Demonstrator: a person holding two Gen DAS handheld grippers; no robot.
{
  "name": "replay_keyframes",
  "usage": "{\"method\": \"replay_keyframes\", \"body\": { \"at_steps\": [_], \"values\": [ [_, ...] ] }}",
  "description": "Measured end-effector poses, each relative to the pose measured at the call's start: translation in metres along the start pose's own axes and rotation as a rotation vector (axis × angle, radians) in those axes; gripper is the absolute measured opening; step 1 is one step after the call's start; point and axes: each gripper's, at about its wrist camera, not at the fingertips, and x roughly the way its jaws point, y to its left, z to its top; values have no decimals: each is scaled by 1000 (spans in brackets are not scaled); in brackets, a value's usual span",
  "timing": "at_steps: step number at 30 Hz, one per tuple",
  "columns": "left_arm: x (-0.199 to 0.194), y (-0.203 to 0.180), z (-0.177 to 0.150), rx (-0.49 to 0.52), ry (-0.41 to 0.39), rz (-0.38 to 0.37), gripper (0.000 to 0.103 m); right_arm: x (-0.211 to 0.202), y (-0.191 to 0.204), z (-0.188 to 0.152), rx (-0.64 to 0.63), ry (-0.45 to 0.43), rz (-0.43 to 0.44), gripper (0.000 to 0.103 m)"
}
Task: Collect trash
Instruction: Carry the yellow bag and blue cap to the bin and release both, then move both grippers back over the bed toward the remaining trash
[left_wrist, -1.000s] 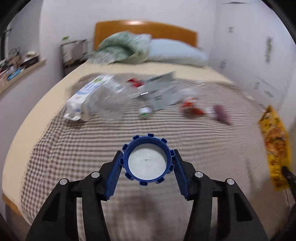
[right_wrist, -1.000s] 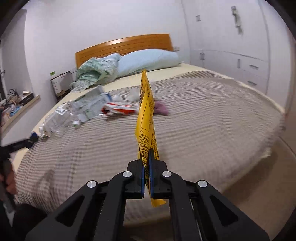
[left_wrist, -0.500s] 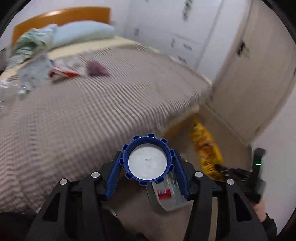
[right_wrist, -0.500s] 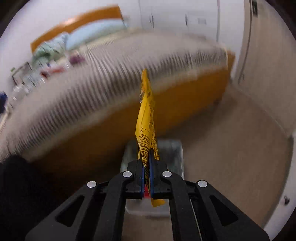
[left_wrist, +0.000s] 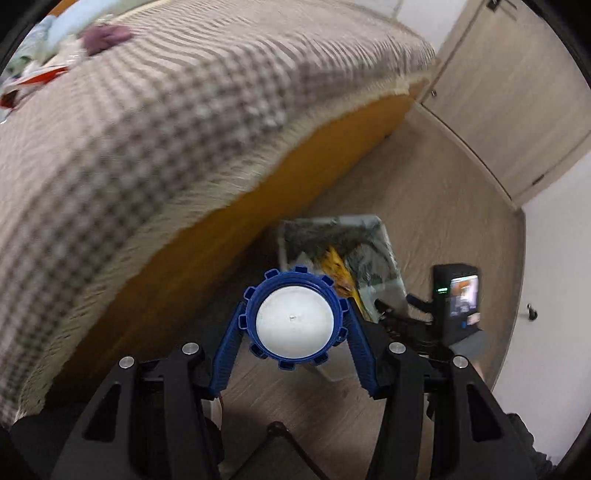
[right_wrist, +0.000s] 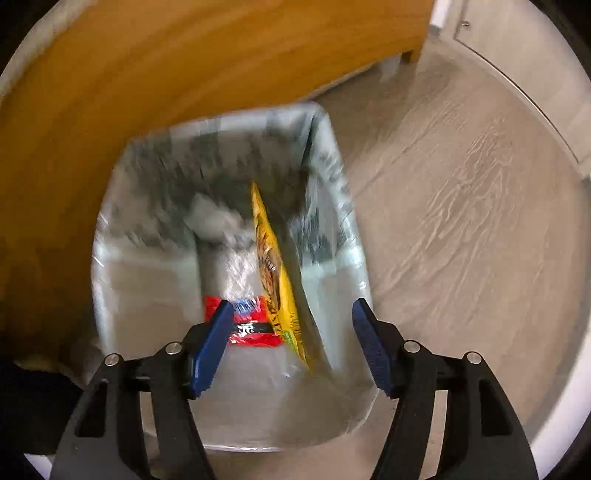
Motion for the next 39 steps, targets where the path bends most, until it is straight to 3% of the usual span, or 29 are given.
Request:
{"method": "replay_keyframes", "body": {
  "at_steps": [6,9,14,16,17,20,23,29,39],
  "values": [
    [53,-30,4,-5,102,-77,51,-45,-38,-10,88,-98,11,65],
    [75,-47,4,20,134,-112,51,-64,-47,-22,164,-126,27,72],
    [115,-73,16,33,128,-160,52,-77,-47,-35,202,-140,58,72],
    [136,-74,26,-5,96,-159,78,-81,-46,-34,193,-138,62,72],
    [144,-72,28,-23,95,-157,97,-82,-45,-32,184,-134,63,72],
    [159,-56,22,-63,97,-163,96,-82,-41,-27,161,-132,65,72],
    [160,-42,18,-83,117,-155,96,-82,-36,-27,136,-125,70,72],
    [125,-34,25,-87,64,-113,96,-77,-20,-31,105,-83,68,72],
    [51,-52,8,87,-25,-83,96,-101,-9,-35,61,-60,11,72]
  ]
}}
